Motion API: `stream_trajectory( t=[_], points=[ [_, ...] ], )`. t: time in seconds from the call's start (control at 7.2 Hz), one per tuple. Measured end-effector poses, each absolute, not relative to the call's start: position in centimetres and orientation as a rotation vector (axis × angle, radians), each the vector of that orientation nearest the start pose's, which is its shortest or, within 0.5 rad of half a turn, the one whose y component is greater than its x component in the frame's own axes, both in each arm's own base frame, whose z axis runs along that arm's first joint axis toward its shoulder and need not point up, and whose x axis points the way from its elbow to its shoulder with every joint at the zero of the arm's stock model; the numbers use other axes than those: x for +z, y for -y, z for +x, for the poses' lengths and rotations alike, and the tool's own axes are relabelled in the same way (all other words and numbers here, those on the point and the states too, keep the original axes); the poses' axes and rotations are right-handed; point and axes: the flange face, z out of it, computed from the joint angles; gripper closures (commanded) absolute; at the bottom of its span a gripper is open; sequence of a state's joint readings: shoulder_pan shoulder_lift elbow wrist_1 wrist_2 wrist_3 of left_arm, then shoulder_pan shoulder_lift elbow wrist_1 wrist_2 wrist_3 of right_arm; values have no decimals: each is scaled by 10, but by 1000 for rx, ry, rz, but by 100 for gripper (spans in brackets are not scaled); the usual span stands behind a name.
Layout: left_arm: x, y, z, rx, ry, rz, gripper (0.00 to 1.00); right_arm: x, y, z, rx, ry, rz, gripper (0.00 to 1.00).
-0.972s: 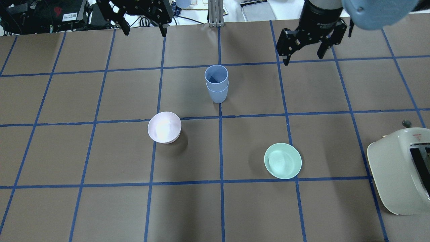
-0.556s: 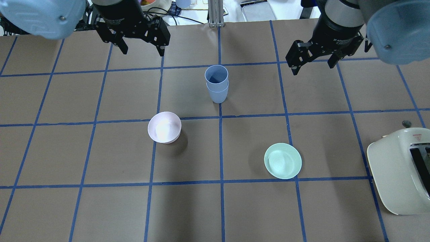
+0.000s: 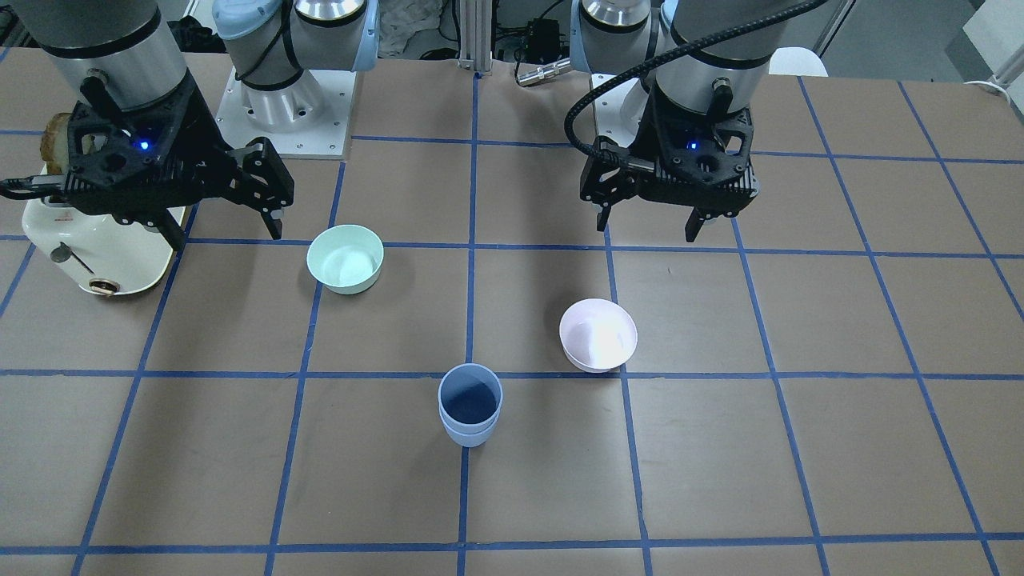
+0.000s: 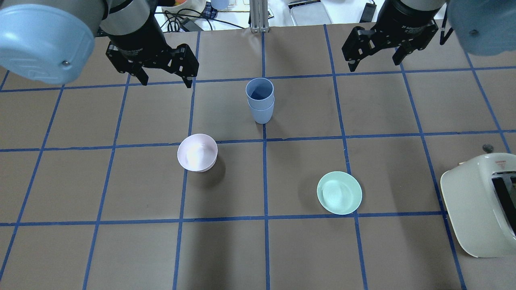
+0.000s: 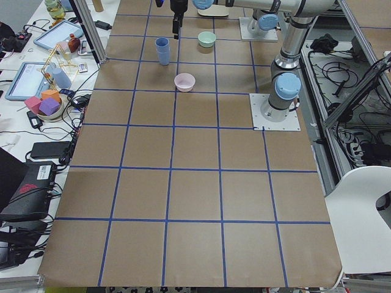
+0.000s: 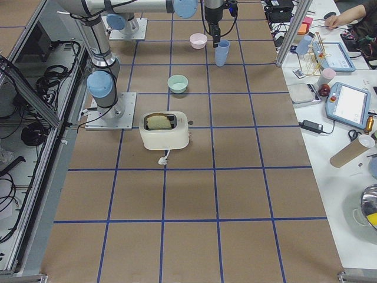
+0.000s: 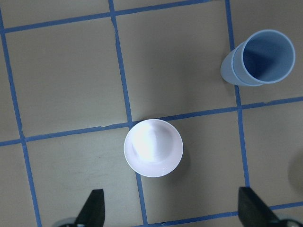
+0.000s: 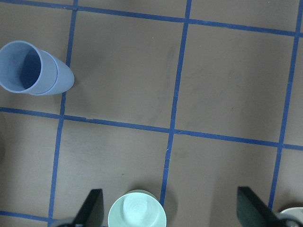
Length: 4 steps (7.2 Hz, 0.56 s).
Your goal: Stack blue cups with both arms
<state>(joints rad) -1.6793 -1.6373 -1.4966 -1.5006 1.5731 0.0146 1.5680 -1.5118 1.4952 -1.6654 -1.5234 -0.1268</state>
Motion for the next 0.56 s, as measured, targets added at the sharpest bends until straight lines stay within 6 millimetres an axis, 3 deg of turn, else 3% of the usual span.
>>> stream_trajectory(
  t=[0.56],
  points=[
    [501,507,-188,-135,-3134,178,0,502,529,135,-171,-3094,-156,0]
  ],
)
